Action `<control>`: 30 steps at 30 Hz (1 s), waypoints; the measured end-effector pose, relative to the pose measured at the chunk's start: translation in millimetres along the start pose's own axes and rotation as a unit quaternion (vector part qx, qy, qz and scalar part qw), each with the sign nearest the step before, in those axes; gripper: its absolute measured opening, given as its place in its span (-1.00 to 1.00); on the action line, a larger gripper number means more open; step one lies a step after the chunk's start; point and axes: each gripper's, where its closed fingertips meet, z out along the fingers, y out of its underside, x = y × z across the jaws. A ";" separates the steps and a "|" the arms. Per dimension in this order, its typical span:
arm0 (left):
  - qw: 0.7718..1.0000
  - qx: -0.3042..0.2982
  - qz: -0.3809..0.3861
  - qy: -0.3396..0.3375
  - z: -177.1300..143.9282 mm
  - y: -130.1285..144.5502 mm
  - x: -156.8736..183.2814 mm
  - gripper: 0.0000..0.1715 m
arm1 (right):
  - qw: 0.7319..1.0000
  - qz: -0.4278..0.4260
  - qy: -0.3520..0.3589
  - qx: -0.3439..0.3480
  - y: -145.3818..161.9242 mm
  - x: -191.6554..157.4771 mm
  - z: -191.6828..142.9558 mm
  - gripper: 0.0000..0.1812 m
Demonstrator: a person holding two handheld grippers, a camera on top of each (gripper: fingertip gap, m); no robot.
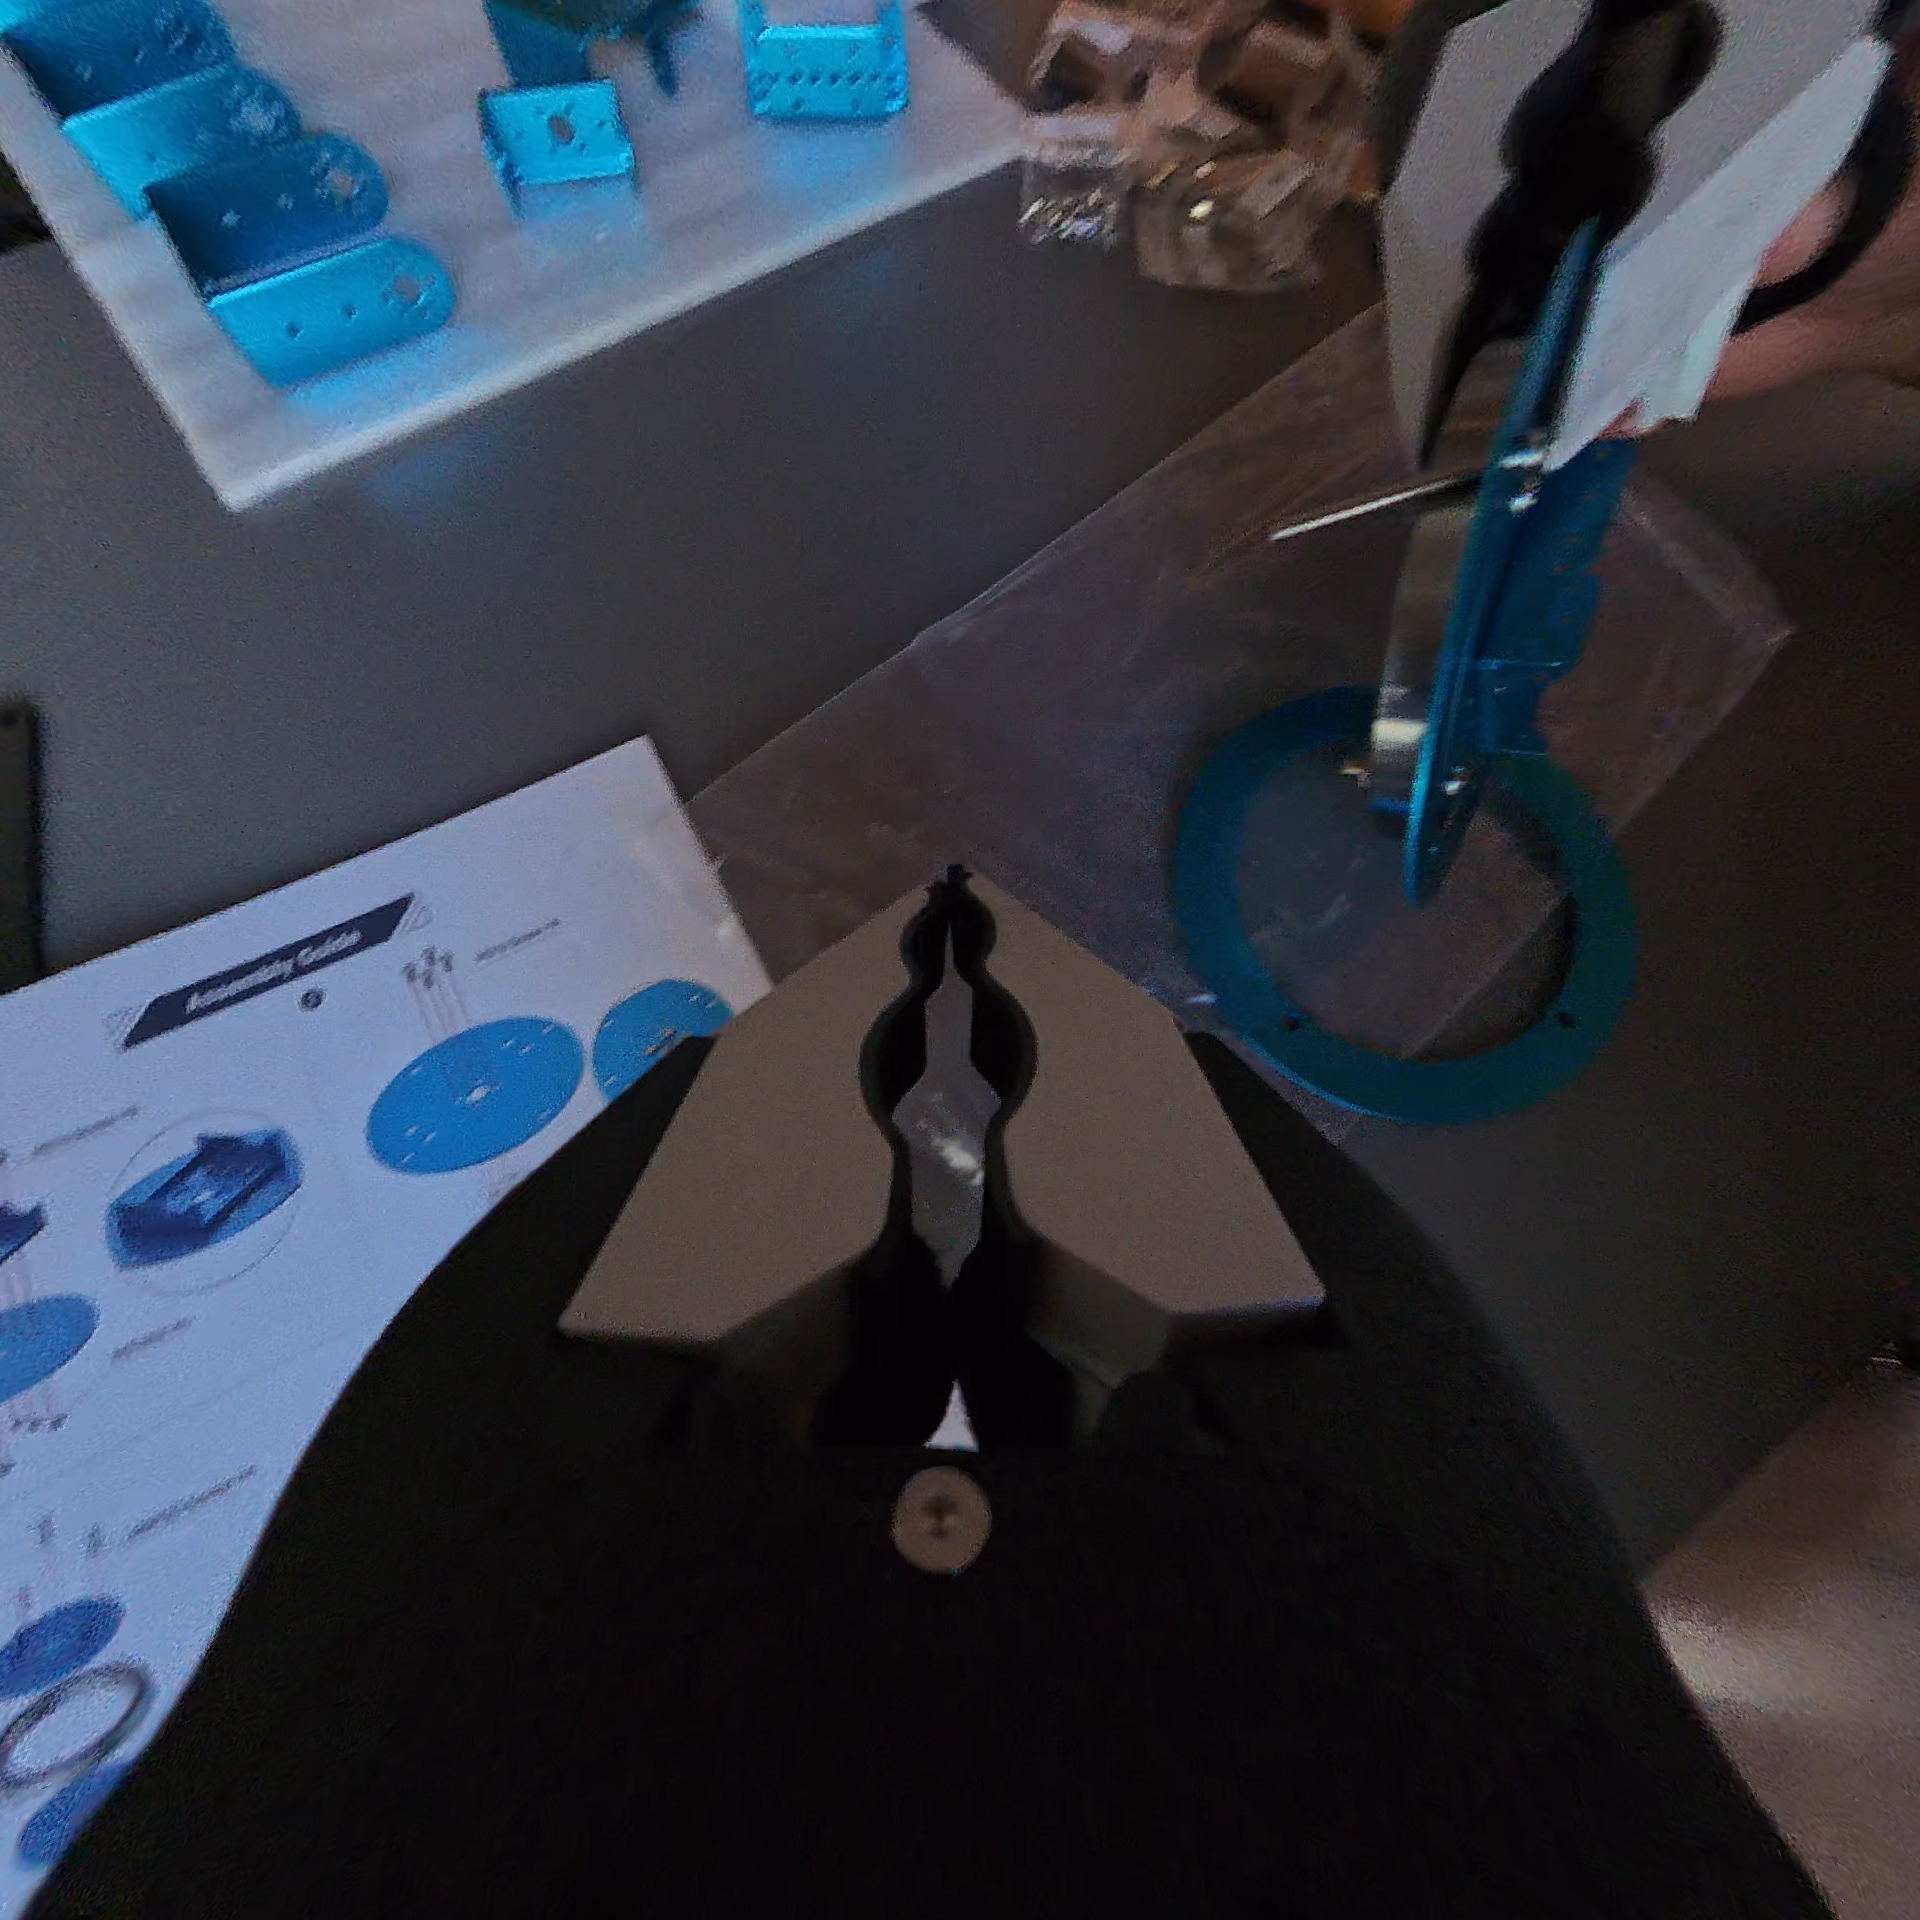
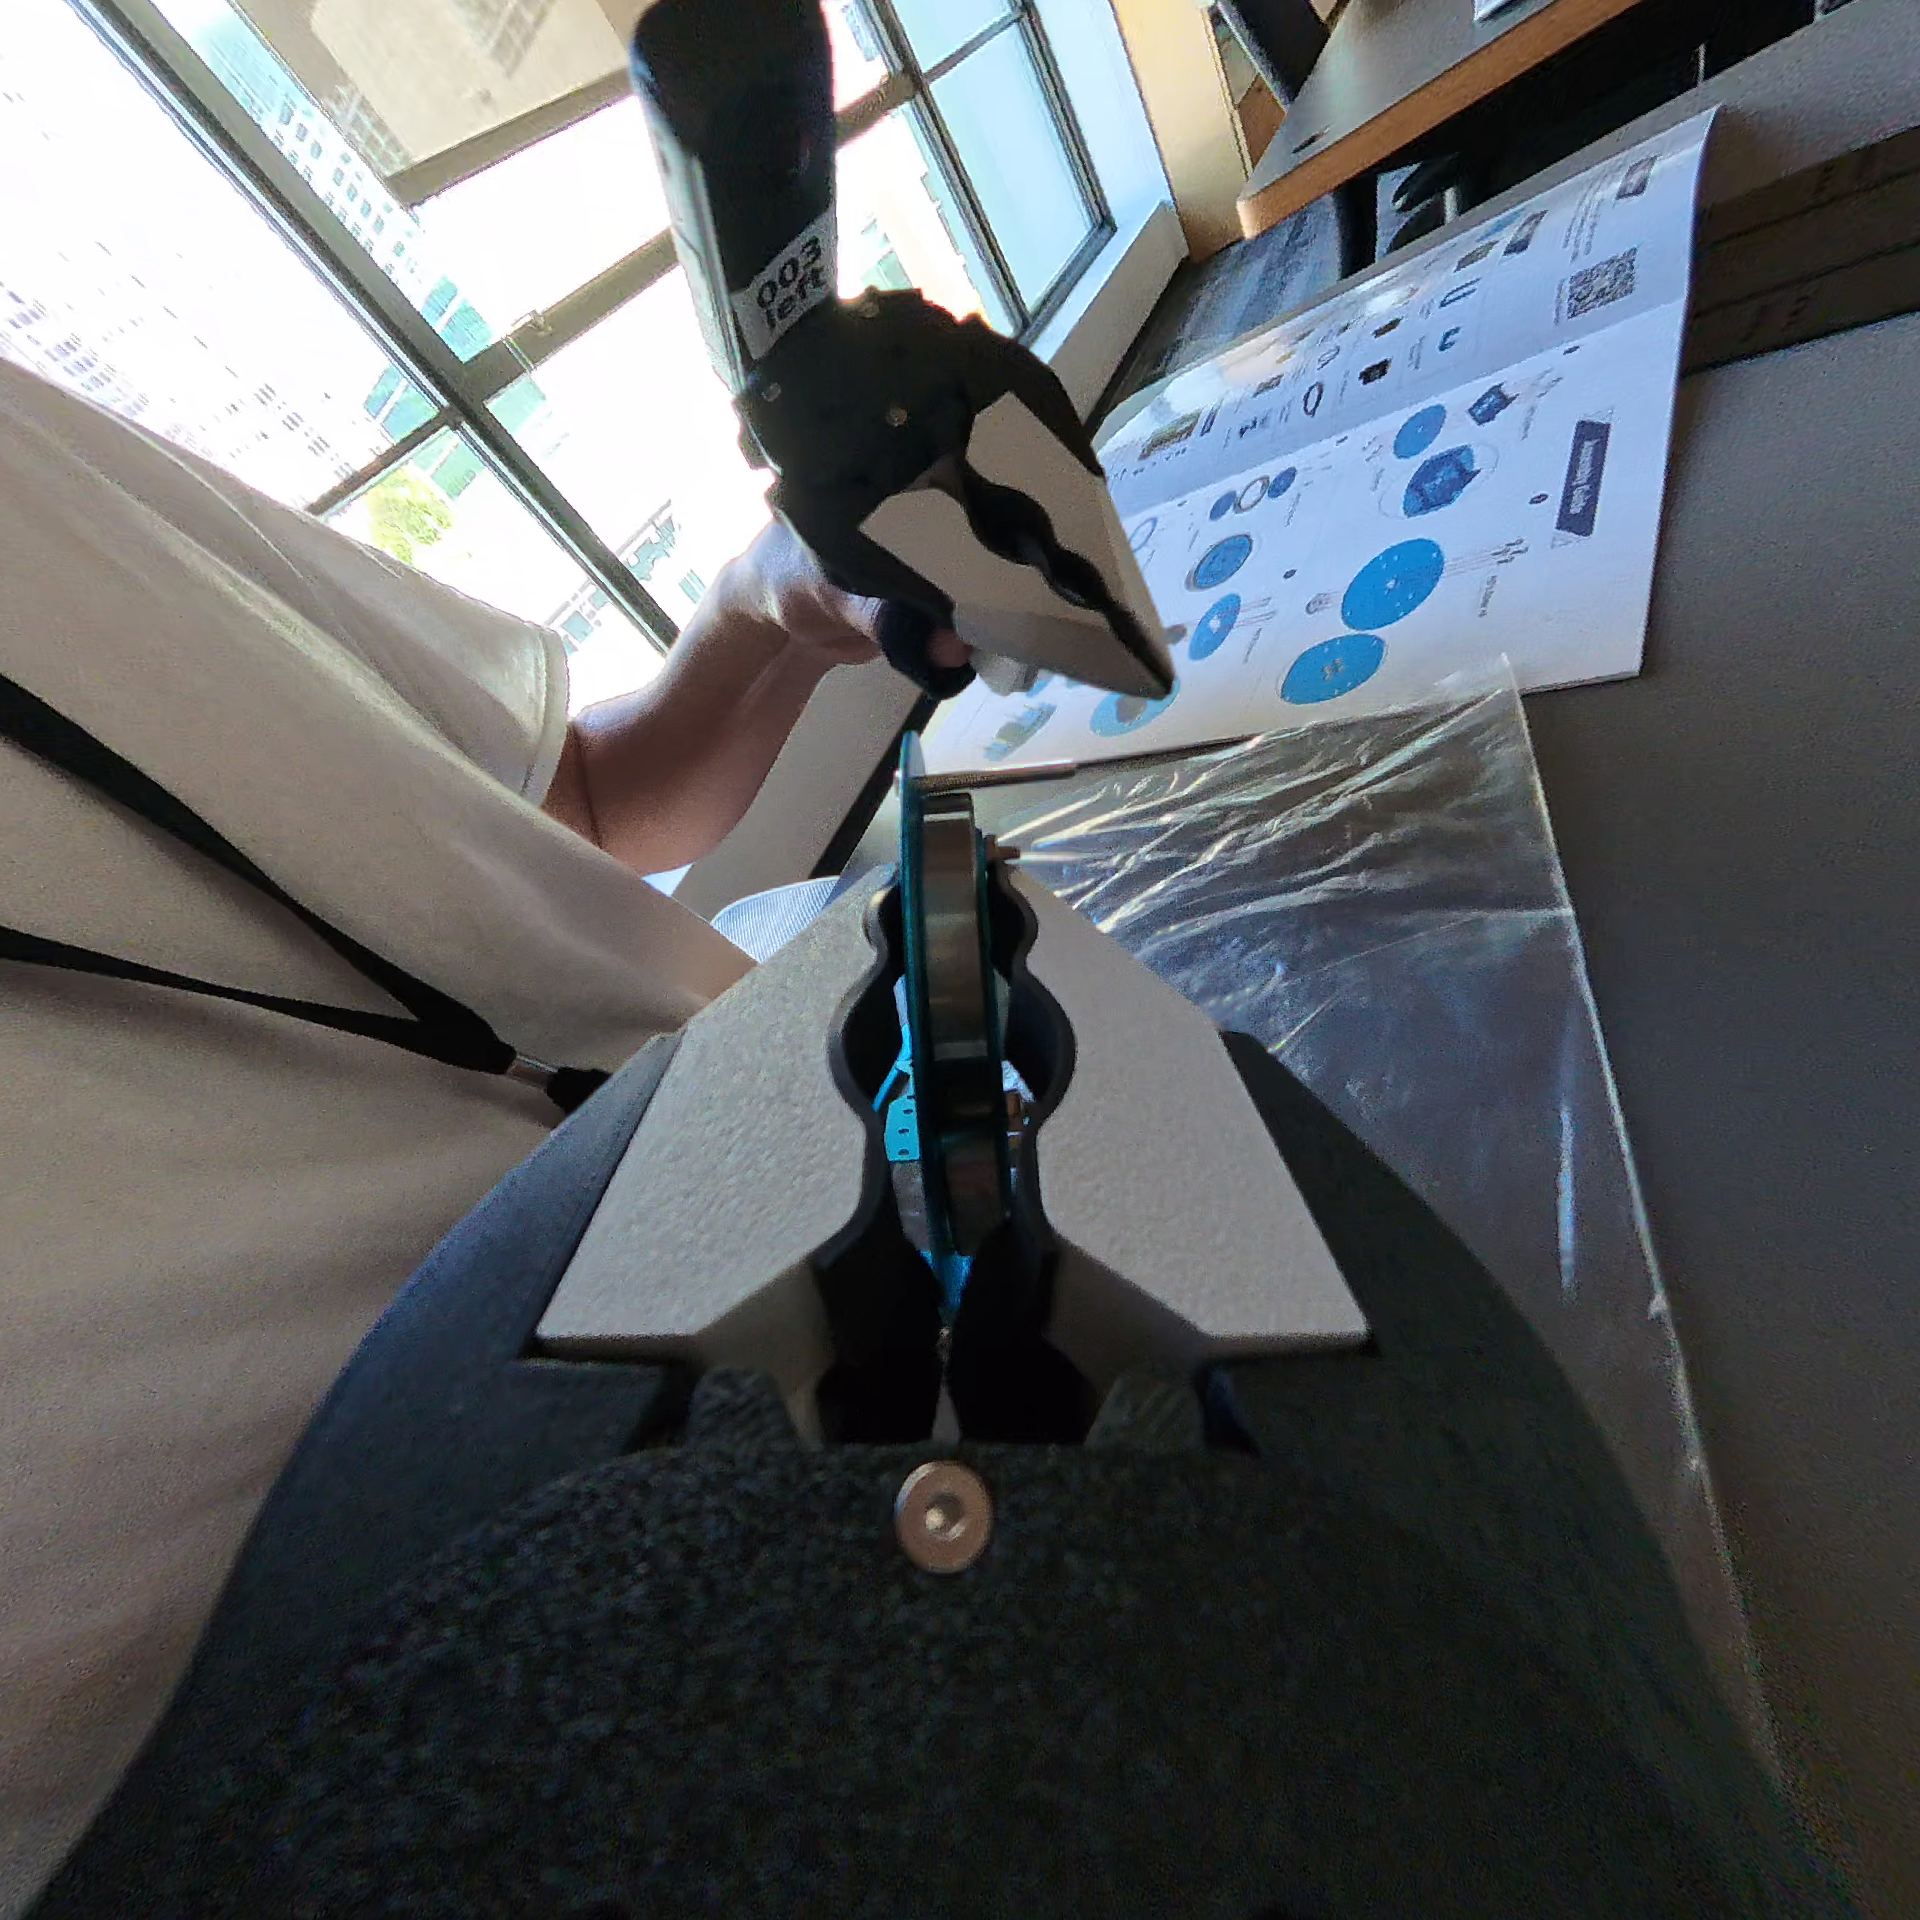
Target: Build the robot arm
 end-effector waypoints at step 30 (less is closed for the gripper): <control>0.977 -0.121 0.129 0.115 32.2 49.9 169.4 -0.52 | 0.999 -0.010 0.014 0.031 0.8 -10.4 -41.9 -0.87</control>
